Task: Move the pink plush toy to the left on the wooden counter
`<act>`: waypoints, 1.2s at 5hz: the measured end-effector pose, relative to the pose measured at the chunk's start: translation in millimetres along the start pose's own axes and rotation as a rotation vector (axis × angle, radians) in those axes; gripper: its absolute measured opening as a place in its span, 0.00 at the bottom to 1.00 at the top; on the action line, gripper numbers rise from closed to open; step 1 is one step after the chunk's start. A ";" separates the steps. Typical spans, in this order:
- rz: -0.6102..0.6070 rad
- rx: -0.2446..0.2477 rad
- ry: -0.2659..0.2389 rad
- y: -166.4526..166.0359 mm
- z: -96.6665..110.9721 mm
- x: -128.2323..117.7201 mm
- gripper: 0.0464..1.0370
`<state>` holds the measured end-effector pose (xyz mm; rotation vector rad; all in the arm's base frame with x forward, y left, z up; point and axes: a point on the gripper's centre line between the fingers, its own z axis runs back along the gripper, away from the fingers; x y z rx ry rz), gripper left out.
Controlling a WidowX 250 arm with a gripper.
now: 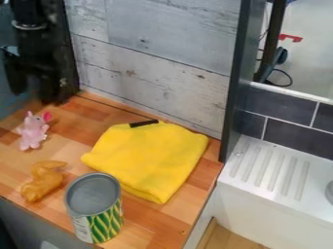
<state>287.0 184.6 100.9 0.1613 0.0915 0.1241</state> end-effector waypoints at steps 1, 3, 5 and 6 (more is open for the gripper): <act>0.072 0.003 0.007 19.4 -9.0 -4.3 0.96; 0.149 -0.037 0.005 30.8 -26.5 2.8 0.96; 0.227 -0.069 0.042 26.8 -50.4 9.9 0.96; 0.264 -0.039 0.105 28.7 -62.1 6.2 0.96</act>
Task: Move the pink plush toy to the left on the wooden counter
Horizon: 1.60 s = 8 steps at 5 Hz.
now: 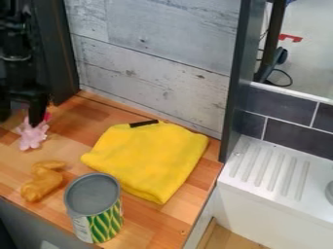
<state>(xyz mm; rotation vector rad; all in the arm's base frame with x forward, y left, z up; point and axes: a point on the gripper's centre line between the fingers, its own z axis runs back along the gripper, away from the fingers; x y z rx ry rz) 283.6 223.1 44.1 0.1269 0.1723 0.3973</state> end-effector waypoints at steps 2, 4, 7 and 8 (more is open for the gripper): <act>0.013 -0.030 -0.003 -7.2 -15.9 6.4 0.89; 0.012 -0.053 -0.035 -12.8 -13.0 4.4 0.33; -0.090 -0.071 -0.101 -13.2 40.1 -28.6 0.18; -0.105 -0.068 -0.011 -3.2 27.7 -51.2 0.18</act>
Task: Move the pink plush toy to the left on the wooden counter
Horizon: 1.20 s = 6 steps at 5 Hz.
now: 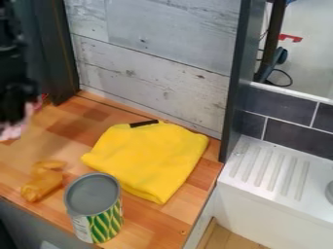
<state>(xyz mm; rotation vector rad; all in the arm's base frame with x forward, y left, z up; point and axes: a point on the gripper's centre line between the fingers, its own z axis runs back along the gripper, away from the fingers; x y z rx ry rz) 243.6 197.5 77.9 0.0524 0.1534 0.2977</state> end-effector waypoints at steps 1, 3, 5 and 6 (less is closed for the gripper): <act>0.014 0.009 0.062 10.7 -15.5 -18.9 0.18; -0.059 0.034 -0.004 28.8 -36.6 -23.7 0.18; -0.161 0.018 -0.110 24.4 -47.6 -4.3 0.18; -0.139 0.005 -0.042 25.1 -56.1 -8.0 0.18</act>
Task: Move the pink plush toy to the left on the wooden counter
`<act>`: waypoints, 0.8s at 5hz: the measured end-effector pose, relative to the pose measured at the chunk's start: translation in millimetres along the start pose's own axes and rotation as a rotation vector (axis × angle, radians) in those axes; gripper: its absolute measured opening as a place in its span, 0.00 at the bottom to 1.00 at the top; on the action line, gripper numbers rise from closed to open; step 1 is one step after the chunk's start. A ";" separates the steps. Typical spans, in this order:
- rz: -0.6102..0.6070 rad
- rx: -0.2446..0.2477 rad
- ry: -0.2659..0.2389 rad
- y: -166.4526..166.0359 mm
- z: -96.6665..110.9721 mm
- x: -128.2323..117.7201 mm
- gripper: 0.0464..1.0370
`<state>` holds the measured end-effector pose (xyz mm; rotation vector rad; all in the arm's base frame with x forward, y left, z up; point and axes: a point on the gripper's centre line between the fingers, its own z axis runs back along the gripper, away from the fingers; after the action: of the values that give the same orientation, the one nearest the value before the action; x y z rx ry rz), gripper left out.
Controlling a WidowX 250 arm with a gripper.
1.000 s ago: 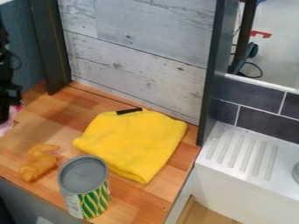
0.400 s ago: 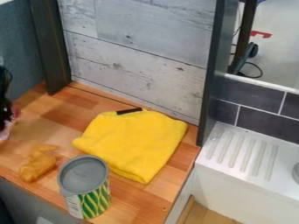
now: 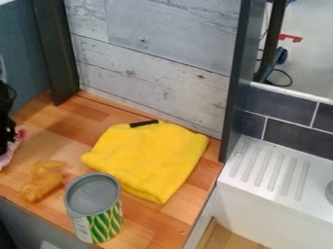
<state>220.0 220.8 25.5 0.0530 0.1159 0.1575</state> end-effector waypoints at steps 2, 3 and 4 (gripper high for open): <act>0.033 -0.003 0.077 1.6 2.3 -6.3 0.40; -0.056 0.020 0.045 -11.3 15.0 7.0 0.70; -0.105 0.037 0.000 -18.7 29.2 19.2 0.95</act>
<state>245.2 204.1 51.2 0.0839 0.1215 0.0507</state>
